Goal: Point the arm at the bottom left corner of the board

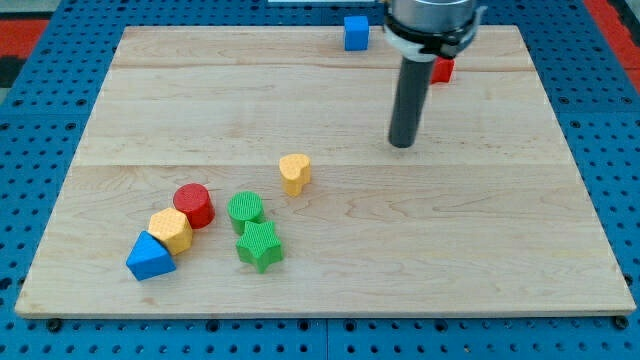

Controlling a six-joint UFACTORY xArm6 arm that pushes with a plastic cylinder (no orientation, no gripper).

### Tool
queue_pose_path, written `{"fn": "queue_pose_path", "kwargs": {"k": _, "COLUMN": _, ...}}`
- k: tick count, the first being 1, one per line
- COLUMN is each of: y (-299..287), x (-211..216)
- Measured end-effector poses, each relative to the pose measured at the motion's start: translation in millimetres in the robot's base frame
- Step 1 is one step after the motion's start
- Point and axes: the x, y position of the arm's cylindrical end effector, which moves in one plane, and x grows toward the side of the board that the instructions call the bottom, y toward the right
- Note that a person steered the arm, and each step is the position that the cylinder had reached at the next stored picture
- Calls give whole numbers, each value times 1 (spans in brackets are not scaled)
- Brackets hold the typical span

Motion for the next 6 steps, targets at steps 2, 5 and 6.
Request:
{"fn": "queue_pose_path", "kwargs": {"k": 2, "y": -72, "x": 0}}
{"fn": "queue_pose_path", "kwargs": {"k": 5, "y": -283, "x": 35}}
{"fn": "queue_pose_path", "kwargs": {"k": 6, "y": -344, "x": 104}}
